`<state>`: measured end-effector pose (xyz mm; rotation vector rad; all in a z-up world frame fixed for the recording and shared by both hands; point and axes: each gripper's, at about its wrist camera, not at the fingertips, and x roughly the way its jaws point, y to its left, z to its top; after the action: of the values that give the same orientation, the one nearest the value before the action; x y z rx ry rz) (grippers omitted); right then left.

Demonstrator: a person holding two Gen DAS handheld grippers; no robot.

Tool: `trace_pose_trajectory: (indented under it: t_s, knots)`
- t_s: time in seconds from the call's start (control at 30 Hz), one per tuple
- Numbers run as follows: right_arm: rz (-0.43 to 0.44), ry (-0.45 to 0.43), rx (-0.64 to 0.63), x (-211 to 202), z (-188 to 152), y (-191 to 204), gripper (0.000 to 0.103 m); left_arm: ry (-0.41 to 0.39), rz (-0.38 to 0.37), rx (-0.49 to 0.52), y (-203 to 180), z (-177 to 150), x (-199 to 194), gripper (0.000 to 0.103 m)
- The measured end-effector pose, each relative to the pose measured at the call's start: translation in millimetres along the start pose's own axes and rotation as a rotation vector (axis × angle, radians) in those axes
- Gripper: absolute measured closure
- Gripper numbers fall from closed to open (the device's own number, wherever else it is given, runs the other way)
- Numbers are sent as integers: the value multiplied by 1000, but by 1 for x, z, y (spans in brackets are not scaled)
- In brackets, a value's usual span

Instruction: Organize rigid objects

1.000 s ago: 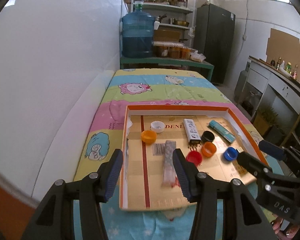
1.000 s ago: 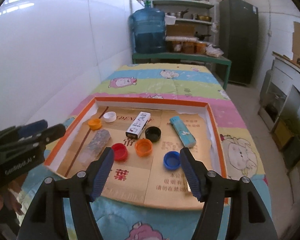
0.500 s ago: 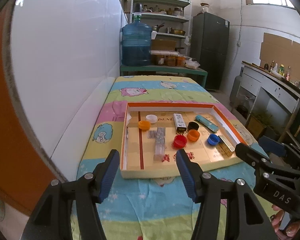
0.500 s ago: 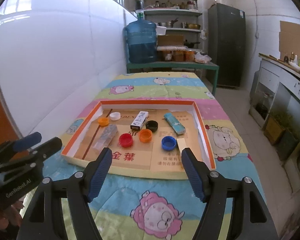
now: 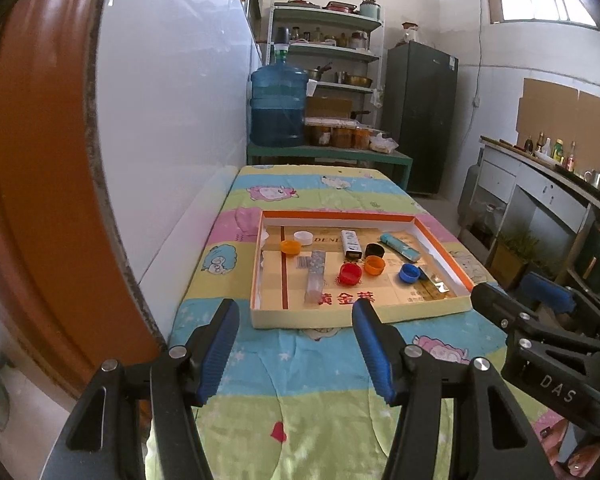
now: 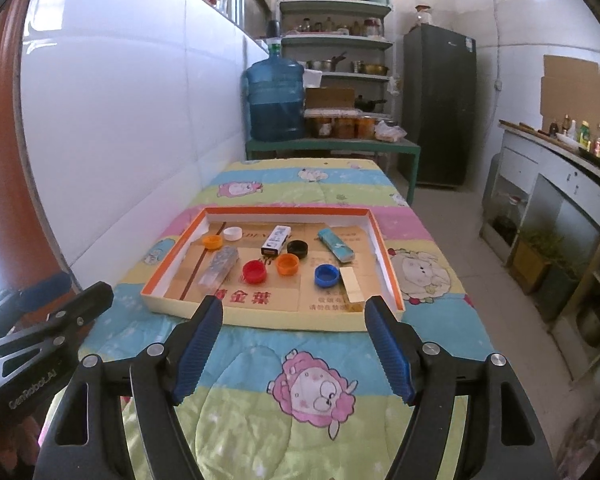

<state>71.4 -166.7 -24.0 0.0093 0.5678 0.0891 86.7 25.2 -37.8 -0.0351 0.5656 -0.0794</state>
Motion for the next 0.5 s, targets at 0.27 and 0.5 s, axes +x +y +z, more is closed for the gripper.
trace_pose_trajectory:
  t_s: [0.27,0.5]
  knots:
    - [-5,-11,-1,-23,-7,3,28,-17,-7,8,-7,-6,-26,45]
    - [-18,-29,3,-45,-10,3,28,-19,29,-7,-10,-11,-42,45]
